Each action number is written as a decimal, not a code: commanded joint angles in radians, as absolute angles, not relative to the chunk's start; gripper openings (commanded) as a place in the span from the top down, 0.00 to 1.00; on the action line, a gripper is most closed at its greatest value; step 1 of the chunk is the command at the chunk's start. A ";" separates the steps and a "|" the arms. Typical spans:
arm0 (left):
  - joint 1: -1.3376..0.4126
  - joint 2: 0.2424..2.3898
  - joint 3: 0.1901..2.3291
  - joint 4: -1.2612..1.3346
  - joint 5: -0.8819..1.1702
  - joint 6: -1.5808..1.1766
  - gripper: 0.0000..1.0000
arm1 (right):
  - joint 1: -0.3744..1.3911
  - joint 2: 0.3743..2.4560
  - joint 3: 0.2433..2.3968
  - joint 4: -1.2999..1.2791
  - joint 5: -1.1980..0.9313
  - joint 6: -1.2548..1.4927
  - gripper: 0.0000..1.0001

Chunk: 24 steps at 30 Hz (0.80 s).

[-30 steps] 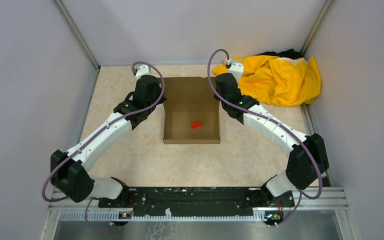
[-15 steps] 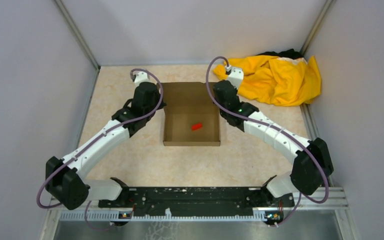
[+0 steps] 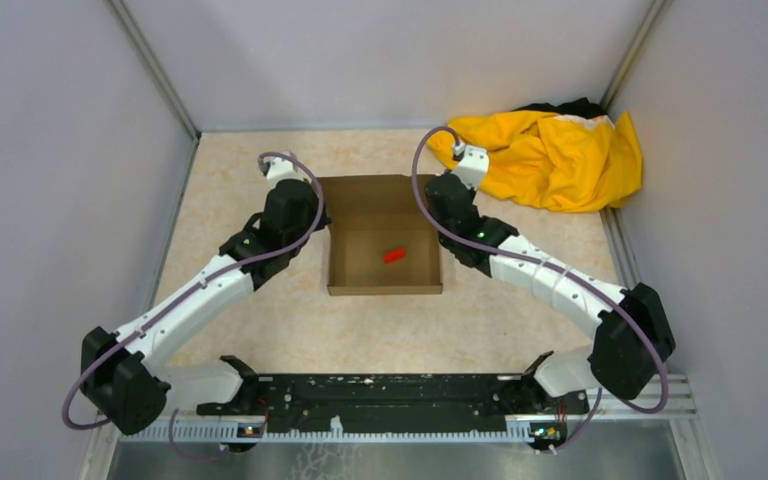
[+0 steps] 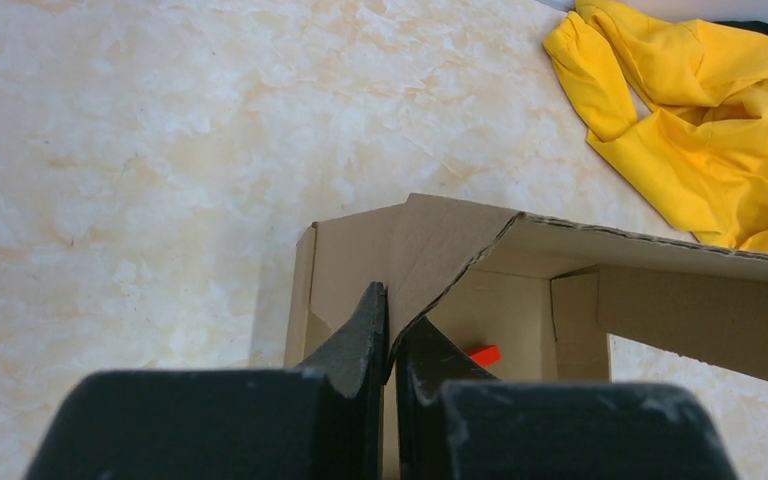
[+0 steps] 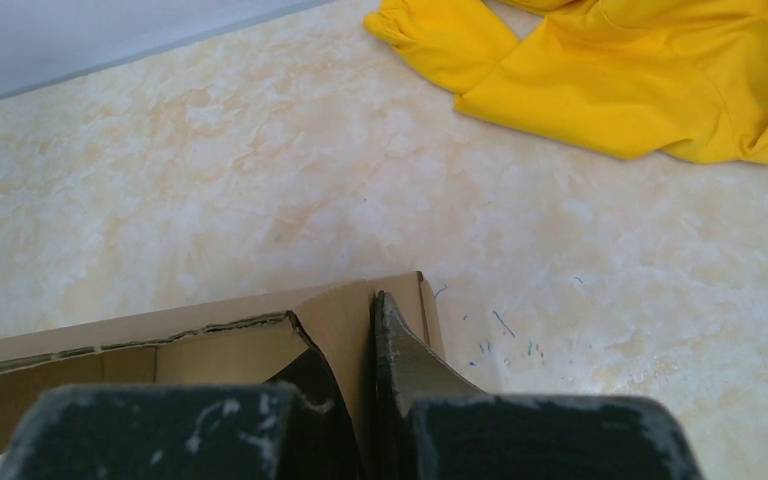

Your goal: Fold the paper box

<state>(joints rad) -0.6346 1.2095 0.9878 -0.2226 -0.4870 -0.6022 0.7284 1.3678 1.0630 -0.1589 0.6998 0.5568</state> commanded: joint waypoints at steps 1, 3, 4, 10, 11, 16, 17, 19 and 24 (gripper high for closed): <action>-0.645 1.174 0.933 -0.242 -0.481 -0.617 0.94 | 0.748 1.326 1.026 -0.148 0.693 0.628 1.00; -0.650 1.159 0.912 -0.232 -0.485 -0.617 0.94 | 0.751 1.317 1.009 -0.143 0.698 0.631 1.00; -0.651 1.151 0.902 -0.227 -0.489 -0.618 0.94 | 0.753 1.313 1.002 -0.140 0.703 0.633 1.00; -0.672 1.129 0.866 -0.209 -0.504 -0.613 0.94 | 0.765 1.294 0.973 -0.146 0.716 0.638 1.00; -0.675 1.128 0.865 -0.209 -0.506 -0.610 0.94 | 0.765 1.289 0.963 -0.141 0.719 0.642 1.00; -0.697 1.113 0.828 -0.193 -0.516 -0.608 0.94 | 0.768 1.268 0.913 -0.123 0.722 0.653 1.00; -0.700 1.112 0.819 -0.190 -0.518 -0.609 0.94 | 0.769 1.267 0.909 -0.124 0.724 0.655 1.00; -0.707 1.108 0.805 -0.183 -0.521 -0.609 0.94 | 0.773 1.263 0.901 -0.124 0.727 0.660 1.00; -0.724 1.095 0.782 -0.187 -0.539 -0.612 0.94 | 0.783 1.256 0.882 -0.118 0.734 0.665 1.00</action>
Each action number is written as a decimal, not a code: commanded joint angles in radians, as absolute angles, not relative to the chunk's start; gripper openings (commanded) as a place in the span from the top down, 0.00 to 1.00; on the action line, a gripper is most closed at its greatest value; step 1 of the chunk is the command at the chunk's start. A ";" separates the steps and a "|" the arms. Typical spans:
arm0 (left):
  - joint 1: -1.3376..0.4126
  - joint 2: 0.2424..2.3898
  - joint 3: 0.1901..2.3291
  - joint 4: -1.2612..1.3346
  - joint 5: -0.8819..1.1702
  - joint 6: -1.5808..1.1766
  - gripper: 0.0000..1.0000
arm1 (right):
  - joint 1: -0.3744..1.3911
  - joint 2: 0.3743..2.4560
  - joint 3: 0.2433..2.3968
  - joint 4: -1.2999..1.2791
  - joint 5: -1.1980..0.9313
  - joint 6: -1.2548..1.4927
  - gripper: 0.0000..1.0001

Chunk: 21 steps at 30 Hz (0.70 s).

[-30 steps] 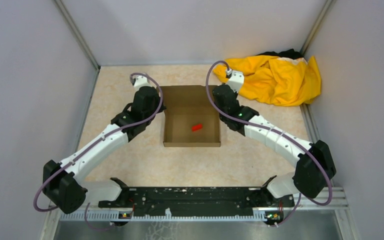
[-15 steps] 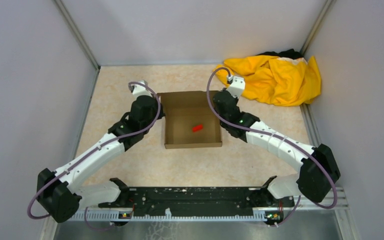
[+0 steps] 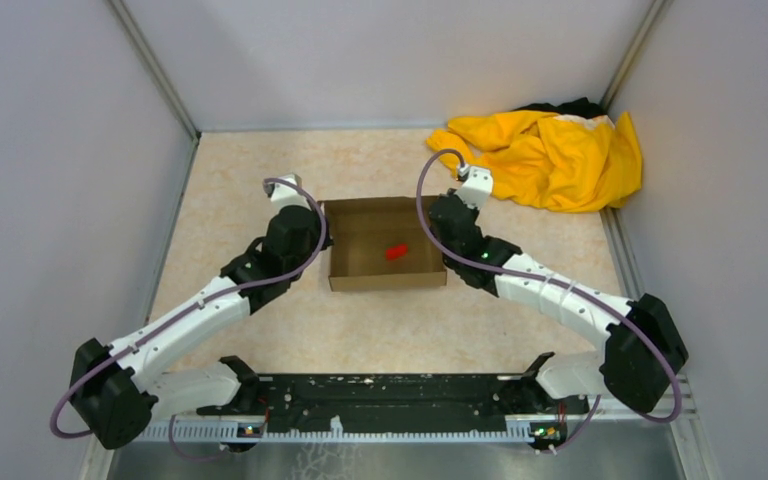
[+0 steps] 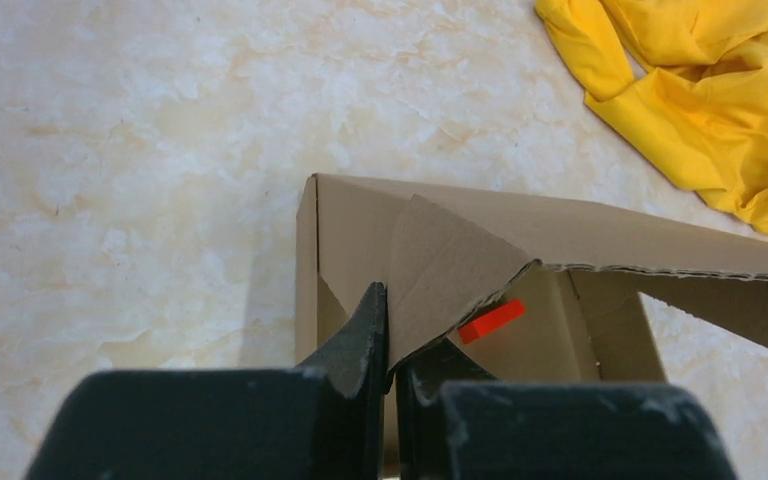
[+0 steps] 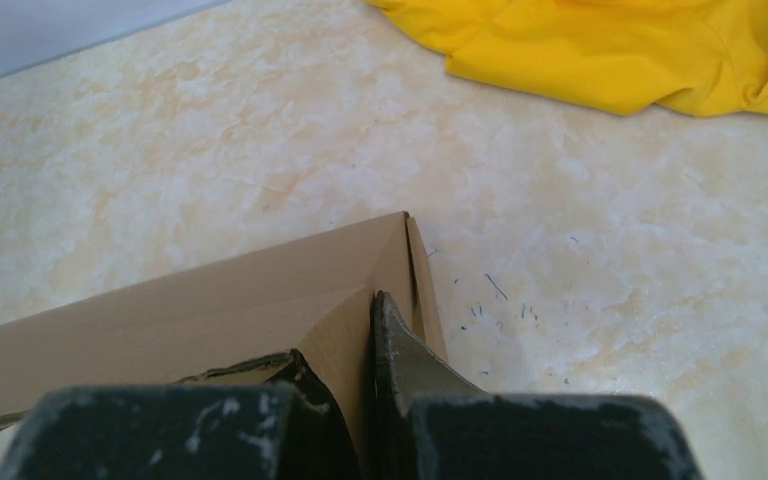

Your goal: Fold the paper box

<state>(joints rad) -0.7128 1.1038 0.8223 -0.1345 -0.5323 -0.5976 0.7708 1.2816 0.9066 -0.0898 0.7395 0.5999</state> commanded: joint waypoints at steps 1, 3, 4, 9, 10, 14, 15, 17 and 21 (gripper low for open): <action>-0.728 1.089 0.776 -0.187 -0.543 -0.612 0.94 | 0.786 1.257 0.880 -0.117 0.735 0.666 1.00; -0.730 1.078 0.763 -0.187 -0.549 -0.615 0.94 | 0.792 1.259 0.876 -0.116 0.738 0.667 1.00; -0.731 1.071 0.754 -0.185 -0.551 -0.619 0.94 | 0.795 1.259 0.873 -0.115 0.739 0.669 1.00; -0.739 1.057 0.731 -0.184 -0.556 -0.621 0.94 | 0.805 1.261 0.855 -0.115 0.750 0.677 1.00; -0.741 1.054 0.729 -0.185 -0.557 -0.620 0.94 | 0.806 1.260 0.851 -0.115 0.751 0.679 1.00; -0.745 1.046 0.716 -0.181 -0.557 -0.621 0.94 | 0.811 1.257 0.840 -0.121 0.759 0.681 1.00; -0.747 1.044 0.713 -0.180 -0.557 -0.620 0.94 | 0.813 1.254 0.836 -0.122 0.761 0.682 1.00; -0.752 1.038 0.701 -0.180 -0.557 -0.623 0.94 | 0.817 1.246 0.826 -0.123 0.769 0.683 1.00; -0.766 1.015 0.673 -0.186 -0.558 -0.639 0.94 | 0.830 1.222 0.803 -0.135 0.783 0.692 1.00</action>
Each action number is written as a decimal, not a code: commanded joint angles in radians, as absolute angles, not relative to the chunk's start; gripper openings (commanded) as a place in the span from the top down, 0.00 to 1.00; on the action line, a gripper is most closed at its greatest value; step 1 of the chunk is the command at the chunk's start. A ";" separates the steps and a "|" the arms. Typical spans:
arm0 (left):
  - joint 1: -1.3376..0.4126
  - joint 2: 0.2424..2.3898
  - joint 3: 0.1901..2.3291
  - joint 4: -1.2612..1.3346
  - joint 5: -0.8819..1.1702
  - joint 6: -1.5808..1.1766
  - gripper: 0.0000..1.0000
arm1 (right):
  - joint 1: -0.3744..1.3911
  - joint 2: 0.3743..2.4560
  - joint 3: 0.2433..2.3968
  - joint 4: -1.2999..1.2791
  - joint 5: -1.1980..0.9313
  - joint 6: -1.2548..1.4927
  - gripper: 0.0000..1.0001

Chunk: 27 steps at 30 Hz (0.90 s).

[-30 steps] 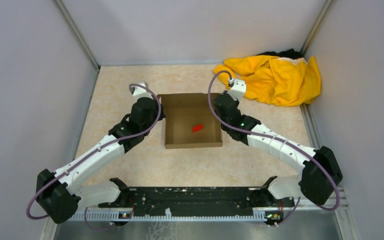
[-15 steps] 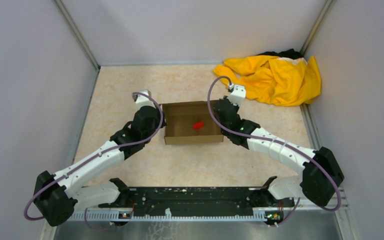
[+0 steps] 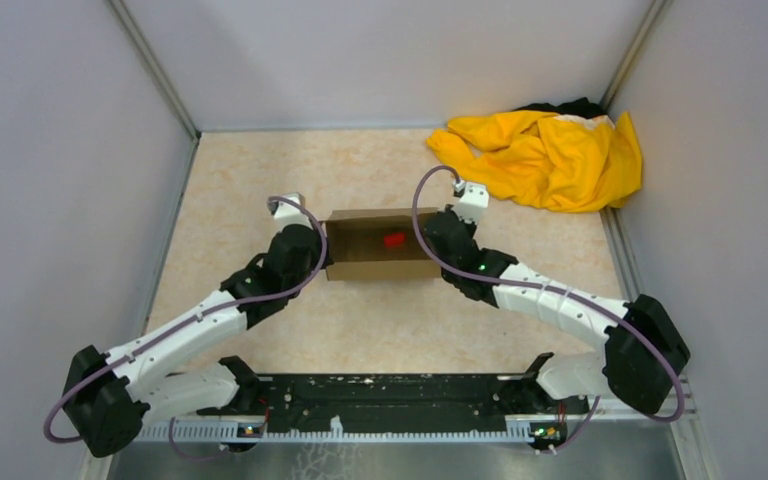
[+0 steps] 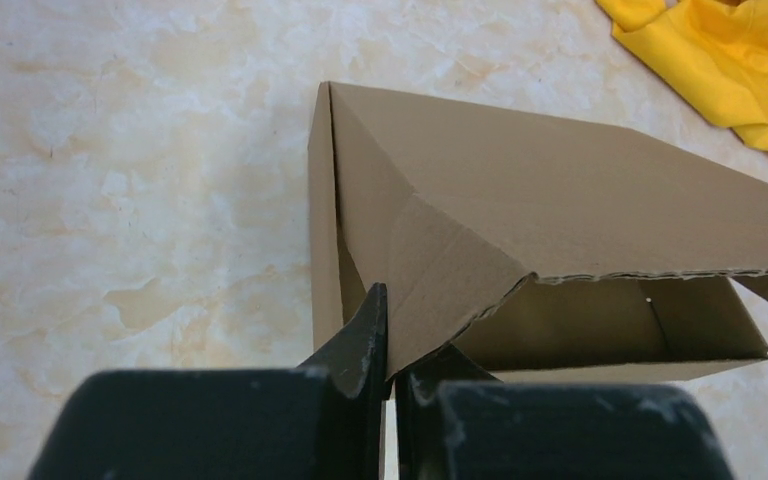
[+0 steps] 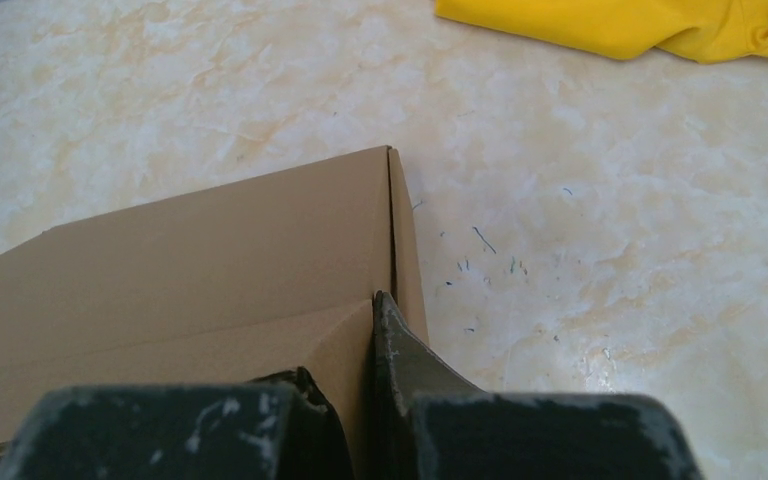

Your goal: Fold the paper box

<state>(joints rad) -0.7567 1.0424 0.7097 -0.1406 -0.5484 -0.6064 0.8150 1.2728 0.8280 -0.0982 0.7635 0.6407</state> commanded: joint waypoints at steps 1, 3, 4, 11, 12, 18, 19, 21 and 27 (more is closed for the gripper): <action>-0.769 1.006 0.665 -0.189 -0.558 -0.644 0.94 | 0.835 1.217 0.798 -0.138 0.787 0.694 1.00; -0.777 0.990 0.645 -0.193 -0.558 -0.657 0.94 | 0.843 1.205 0.785 -0.147 0.795 0.701 1.00; -0.781 0.982 0.635 -0.196 -0.558 -0.664 0.94 | 0.848 1.201 0.780 -0.153 0.798 0.705 1.00; -0.803 0.927 0.570 -0.259 -0.559 -0.736 0.91 | 0.882 1.181 0.745 -0.185 0.814 0.736 1.00; -0.802 0.919 0.560 -0.267 -0.557 -0.743 0.90 | 0.887 1.180 0.741 -0.191 0.817 0.742 1.00; -0.804 0.872 0.516 -0.311 -0.547 -0.785 0.86 | 0.907 1.175 0.712 -0.211 0.809 0.783 0.80; -0.805 0.868 0.512 -0.318 -0.545 -0.789 0.85 | 0.913 1.173 0.707 -0.216 0.808 0.791 0.77; -0.804 0.861 0.508 -0.333 -0.543 -0.799 0.85 | 0.919 1.164 0.694 -0.223 0.802 0.803 0.68; -0.806 0.834 0.498 -0.364 -0.537 -0.816 0.84 | 0.925 1.110 0.649 -0.236 0.768 0.822 0.60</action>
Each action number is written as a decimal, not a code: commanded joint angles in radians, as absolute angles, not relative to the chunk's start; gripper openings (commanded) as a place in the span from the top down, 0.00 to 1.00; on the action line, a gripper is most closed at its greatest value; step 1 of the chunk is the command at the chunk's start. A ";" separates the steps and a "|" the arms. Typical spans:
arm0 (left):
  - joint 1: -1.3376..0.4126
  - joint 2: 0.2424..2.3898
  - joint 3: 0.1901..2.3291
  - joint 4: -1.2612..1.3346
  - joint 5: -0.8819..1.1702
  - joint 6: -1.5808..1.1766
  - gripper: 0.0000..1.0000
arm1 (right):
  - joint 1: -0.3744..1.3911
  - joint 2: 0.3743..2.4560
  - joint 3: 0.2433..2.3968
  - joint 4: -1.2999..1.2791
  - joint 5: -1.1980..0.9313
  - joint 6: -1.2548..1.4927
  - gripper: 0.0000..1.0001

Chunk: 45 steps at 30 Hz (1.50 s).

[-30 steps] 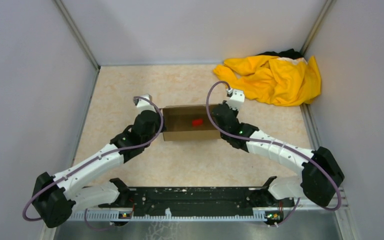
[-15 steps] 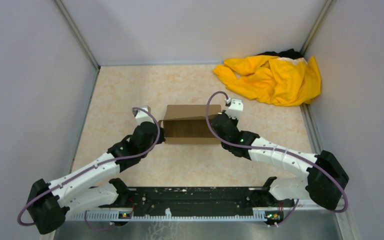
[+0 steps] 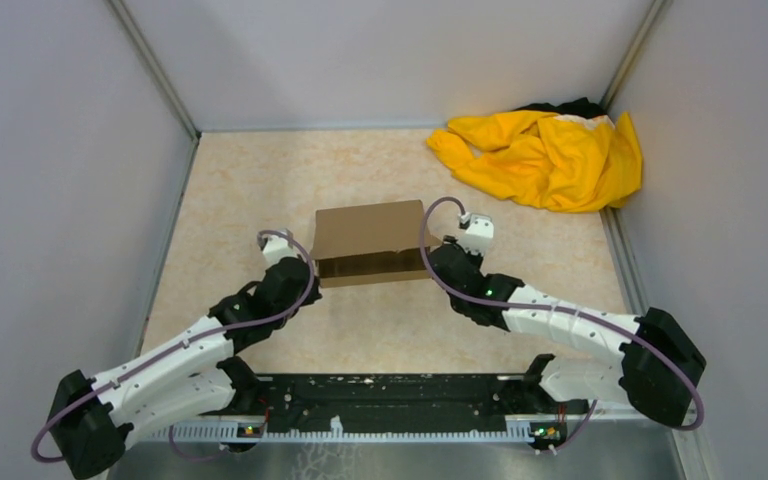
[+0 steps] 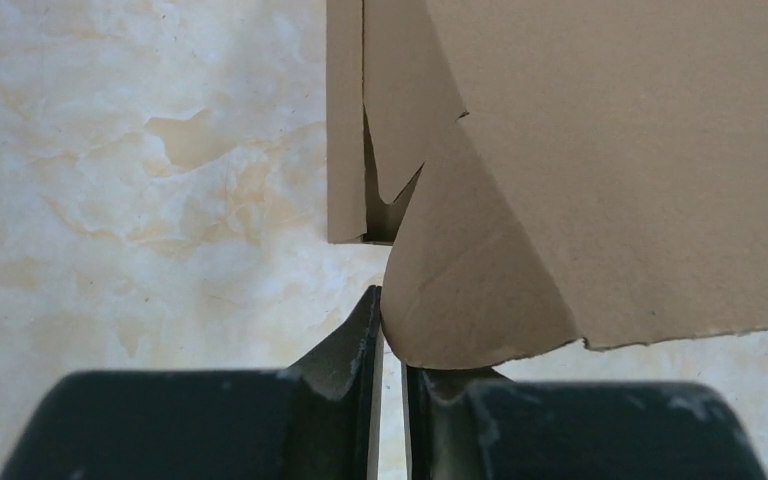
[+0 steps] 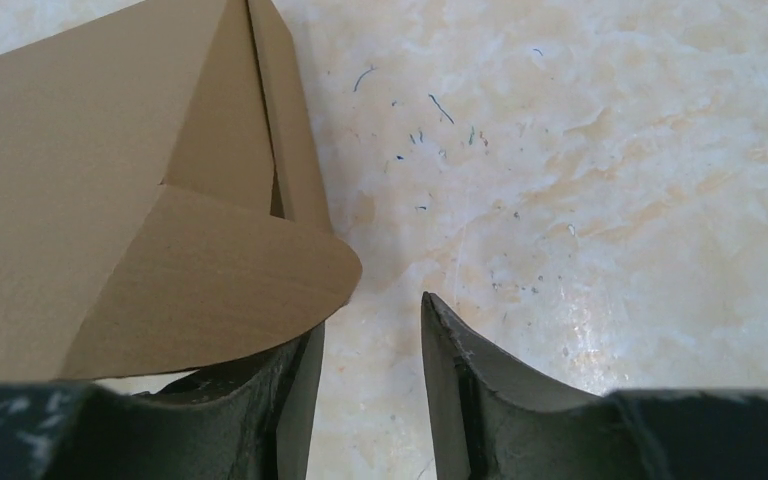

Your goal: Fold the paper box

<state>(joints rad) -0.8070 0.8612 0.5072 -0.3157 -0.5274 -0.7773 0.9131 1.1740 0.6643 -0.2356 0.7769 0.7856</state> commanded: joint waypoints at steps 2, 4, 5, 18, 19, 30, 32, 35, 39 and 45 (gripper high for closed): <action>-0.806 0.827 0.497 -0.375 -0.529 -0.822 0.83 | 0.925 1.086 0.634 -0.241 0.759 0.820 0.59; -0.806 0.818 0.496 -0.383 -0.522 -0.822 0.82 | 0.926 1.062 0.624 -0.246 0.749 0.812 0.59; -0.806 0.813 0.497 -0.389 -0.519 -0.822 0.82 | 0.926 1.049 0.620 -0.254 0.745 0.809 0.59; -0.805 0.710 0.540 -0.614 -0.511 -0.919 0.71 | 0.925 0.914 0.599 -0.435 0.784 0.846 0.56; -0.806 0.691 0.552 -0.653 -0.519 -0.937 0.71 | 0.925 0.902 0.604 -0.469 0.791 0.857 0.54; -0.805 0.590 0.839 -0.784 -0.614 -0.855 0.38 | 0.917 0.737 0.800 -0.704 0.863 0.704 0.19; -0.805 0.648 0.891 -0.726 -0.596 -0.765 0.23 | 0.890 0.767 0.868 -0.657 0.801 0.583 0.17; -0.805 0.771 0.981 -0.658 -0.579 -0.648 0.03 | 0.776 0.872 0.991 -0.600 0.577 0.448 0.17; -0.775 0.948 1.093 -0.643 -0.528 -0.526 0.02 | 0.588 1.051 1.156 -0.586 0.214 0.362 0.18; -0.579 1.097 1.137 -0.544 -0.236 -0.404 0.11 | 0.509 1.313 1.340 -0.617 -0.026 0.296 0.42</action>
<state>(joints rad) -0.6880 1.0500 1.0943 -0.6121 -0.4442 -0.5331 0.5251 1.2152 1.2396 -0.6094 0.2081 0.3855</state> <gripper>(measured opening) 0.981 0.664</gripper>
